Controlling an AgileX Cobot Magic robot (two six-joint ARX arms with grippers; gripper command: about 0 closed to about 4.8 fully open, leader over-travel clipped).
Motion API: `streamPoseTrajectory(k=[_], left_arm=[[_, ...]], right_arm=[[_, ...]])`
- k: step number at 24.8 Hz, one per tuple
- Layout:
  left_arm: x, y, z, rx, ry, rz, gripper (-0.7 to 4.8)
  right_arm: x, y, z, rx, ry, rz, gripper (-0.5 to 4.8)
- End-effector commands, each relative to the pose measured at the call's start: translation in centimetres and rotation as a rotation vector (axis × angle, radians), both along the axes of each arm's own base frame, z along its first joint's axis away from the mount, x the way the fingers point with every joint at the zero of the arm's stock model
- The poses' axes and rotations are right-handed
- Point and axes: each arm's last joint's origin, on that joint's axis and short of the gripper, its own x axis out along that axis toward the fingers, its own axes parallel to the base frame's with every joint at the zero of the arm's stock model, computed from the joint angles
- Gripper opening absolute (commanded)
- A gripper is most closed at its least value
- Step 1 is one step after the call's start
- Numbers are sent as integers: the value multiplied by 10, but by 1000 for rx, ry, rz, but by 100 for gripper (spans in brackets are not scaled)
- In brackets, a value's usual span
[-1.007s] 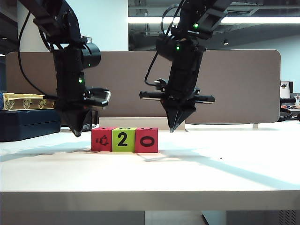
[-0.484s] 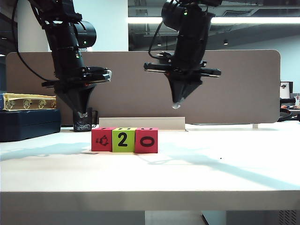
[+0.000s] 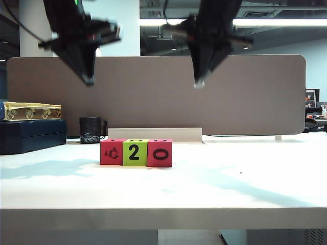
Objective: Select the appropriate blocks from the scattered letter blocks on the table and arrange them in a row to spell out "THU".
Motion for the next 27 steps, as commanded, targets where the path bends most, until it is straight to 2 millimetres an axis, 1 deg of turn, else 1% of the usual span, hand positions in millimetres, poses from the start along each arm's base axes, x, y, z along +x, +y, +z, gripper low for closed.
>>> streamPoseTrajectory(k=[1, 3, 4, 5, 6, 8, 10, 11, 12, 13, 14, 17, 20, 21, 23, 26, 27], left_arm=[[-19, -2, 18, -15, -18, -11, -5], [-30, -5, 27, -25, -34, -29, -5], [-37, -7, 33, -31, -46, -42, -5], [-48, -8, 41, -40, -65, -60, -5], [-62, -6, 53, -54, -91, -72, -5], [-75, -2, 66, -77, -134, -75, -5], [-88, 5, 79, -98, -186, -64, -5], [-97, 10, 88, -110, -224, -52, -5], [-115, 22, 103, -118, -296, -14, -5], [-125, 27, 110, -118, -332, 1, -5], [-144, 39, 123, -124, -399, 35, -5], [-176, 56, 139, -178, -481, 72, -5], [-201, 69, 149, -229, -536, 96, -5], [-215, 77, 152, -243, -558, 107, -5], [-228, 84, 149, -247, -578, 127, -5], [-241, 93, 134, -230, -592, 175, -5], [-248, 97, 117, -216, -606, 209, -5]], right_arm=[[-20, 1, 22, 26, -43, 36, -2], [-31, 2, 32, 35, -62, 54, -2], [-39, 3, 38, 37, -68, 69, -2], [-51, 2, 47, 33, -82, 84, -2], [-66, 0, 57, 8, -115, 87, -2], [-81, -4, 67, -23, -162, 81, -2], [-92, -13, 76, -48, -202, 59, -2], [-100, -20, 81, -50, -216, 50, -2], [-113, -33, 89, -31, -226, 26, -2], [-122, -41, 94, -11, -240, 14, -1], [-138, -56, 102, 17, -274, -7, -2], [-165, -81, 112, 58, -337, -52, -2], [-190, -105, 116, 124, -389, -76, -2], [-206, -119, 113, 161, -414, -91, -2], [-218, -130, 106, 187, -427, -110, -2], [-235, -148, 87, 194, -475, -159, -2], [-241, -154, 73, 195, -491, -174, -2]])
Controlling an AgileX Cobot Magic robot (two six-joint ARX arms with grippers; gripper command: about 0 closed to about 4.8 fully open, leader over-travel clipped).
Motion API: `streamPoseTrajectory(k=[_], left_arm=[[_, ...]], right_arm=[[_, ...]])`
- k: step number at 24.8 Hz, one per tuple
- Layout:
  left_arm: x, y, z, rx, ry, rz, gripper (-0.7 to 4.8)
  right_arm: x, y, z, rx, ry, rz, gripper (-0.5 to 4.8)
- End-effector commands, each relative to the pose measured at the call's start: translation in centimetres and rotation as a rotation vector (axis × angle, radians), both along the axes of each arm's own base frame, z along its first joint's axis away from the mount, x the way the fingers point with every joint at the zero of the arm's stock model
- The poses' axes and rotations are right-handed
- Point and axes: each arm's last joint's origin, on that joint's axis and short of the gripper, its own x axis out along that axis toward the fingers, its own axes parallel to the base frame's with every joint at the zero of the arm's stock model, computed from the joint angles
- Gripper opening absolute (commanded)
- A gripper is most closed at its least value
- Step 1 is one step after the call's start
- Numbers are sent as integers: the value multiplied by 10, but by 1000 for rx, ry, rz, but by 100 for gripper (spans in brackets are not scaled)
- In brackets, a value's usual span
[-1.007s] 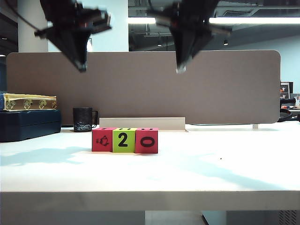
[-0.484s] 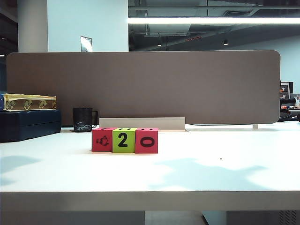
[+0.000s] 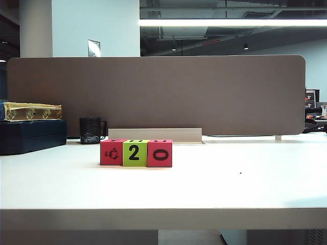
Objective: Select the appropriate blocks from the scattered letter blocks on the table and arrange them in a row to spell out "THU".
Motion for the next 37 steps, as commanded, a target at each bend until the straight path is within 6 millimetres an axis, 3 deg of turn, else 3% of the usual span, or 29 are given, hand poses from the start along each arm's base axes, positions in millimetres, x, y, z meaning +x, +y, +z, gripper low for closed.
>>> streamPoseTrajectory(k=[1, 3, 5, 8, 11, 17, 27, 37], left_arm=[[-12, 9, -33, 7, -12, 93, -5], [-21, 15, -71, -16, -19, 128, -5], [-25, 17, -88, -52, -21, 148, -5], [-31, 20, -106, -78, -29, 175, -5], [-32, 22, -119, -86, -90, 217, -5], [-25, 23, -125, 32, -149, 297, -4], [-24, 19, -129, -13, -112, 194, -4], [-24, 19, -130, -18, -108, 196, -4]], right_arm=[[-14, -15, -27, 35, -63, -53, -2], [-22, -24, -50, 95, -160, -104, -2], [-23, -26, -58, 139, -209, -112, -2], [-21, -24, -70, 187, -268, -118, -2], [-8, -14, -102, 149, -278, -167, -2], [4, -5, -130, 82, -317, -144, -2], [6, -8, -131, 53, -314, -161, -1], [6, -8, -131, 54, -314, -162, -1]])
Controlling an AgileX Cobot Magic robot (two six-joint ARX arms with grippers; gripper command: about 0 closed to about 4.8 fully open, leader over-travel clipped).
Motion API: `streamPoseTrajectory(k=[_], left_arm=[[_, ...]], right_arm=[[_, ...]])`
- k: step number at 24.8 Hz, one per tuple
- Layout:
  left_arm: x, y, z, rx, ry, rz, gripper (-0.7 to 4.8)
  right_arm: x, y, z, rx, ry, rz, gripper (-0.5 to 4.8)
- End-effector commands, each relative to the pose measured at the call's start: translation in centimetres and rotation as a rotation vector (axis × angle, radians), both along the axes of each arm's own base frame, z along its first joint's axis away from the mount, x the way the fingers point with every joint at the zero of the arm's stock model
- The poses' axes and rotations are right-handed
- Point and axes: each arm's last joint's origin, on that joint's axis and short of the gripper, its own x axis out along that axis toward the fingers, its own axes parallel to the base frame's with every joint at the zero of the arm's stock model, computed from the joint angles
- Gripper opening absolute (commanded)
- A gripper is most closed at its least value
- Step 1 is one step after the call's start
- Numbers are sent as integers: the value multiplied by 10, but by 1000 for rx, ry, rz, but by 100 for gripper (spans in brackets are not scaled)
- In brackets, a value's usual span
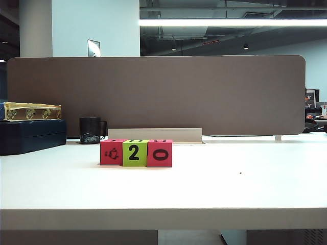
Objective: Select the appropriate blocks from the scattered letter blocks on the table and arrange them in a row to spell out "THU".
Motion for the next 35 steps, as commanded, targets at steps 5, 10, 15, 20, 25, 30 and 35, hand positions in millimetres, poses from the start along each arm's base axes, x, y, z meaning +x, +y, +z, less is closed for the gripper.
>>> streamPoseTrajectory(k=[5, 10, 15, 20, 25, 30, 35], left_arm=[[0, 0, 1, -8, -7, -1, -4], [0, 0, 1, -7, -7, -1, -4], [9, 2, 8, -10, -190, 73, -4], [25, 10, -12, -136, -487, 108, -4], [28, 24, -70, -141, -520, 150, -4], [29, 29, -109, -152, -492, 197, -4], [30, 29, -142, -154, -487, 198, -4]], right_arm=[[0, 0, 2, 10, -13, 1, -1], [0, 0, 2, 10, -13, 1, -1], [0, 0, 2, 10, -13, 1, -1], [0, 0, 2, 9, -13, 1, -1], [0, 0, 2, 9, -13, 1, -1], [0, 0, 2, 9, -13, 1, -1], [0, 0, 2, 9, -13, 1, -1]])
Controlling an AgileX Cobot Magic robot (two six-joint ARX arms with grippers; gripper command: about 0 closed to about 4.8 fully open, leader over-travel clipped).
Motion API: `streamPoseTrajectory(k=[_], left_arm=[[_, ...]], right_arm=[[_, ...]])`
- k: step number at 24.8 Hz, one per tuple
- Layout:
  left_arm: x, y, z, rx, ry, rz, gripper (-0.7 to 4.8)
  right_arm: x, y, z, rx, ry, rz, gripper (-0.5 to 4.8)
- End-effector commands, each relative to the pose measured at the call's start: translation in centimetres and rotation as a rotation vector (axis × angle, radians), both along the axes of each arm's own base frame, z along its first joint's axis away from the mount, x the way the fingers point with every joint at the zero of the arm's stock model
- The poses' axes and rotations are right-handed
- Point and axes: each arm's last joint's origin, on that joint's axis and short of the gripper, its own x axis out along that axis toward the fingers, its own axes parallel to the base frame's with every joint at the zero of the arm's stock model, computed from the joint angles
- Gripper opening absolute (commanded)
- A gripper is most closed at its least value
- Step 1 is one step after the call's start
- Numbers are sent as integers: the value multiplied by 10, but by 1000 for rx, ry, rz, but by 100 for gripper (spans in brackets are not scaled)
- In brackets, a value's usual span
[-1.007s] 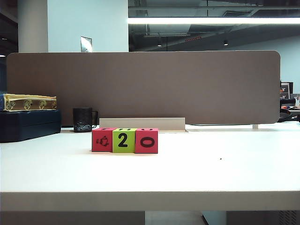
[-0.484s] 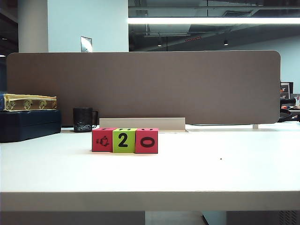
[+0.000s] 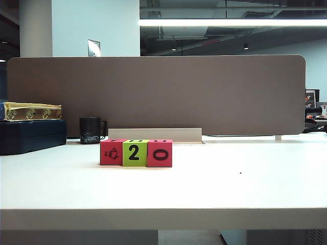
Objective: Select the appropriate blocks from the scattered letter blocks on the table and arrange them in a row to spell out "THU".
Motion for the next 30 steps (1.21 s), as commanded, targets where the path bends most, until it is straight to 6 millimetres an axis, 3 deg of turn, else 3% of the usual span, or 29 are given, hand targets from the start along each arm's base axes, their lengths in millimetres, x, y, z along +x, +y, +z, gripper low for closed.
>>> streamPoseTrajectory(k=[1, 7, 30], left_arm=[[0, 0, -20, -5, -24, -7, -4], [2, 0, -45, -32, -2, -7, -4], [2, 0, -51, -28, 63, -6, -4]], right_arm=[[0, 0, 2, 9, -13, 0, -1], [0, 0, 2, 8, -11, 0, -1], [0, 0, 2, 7, -10, 0, -1]])
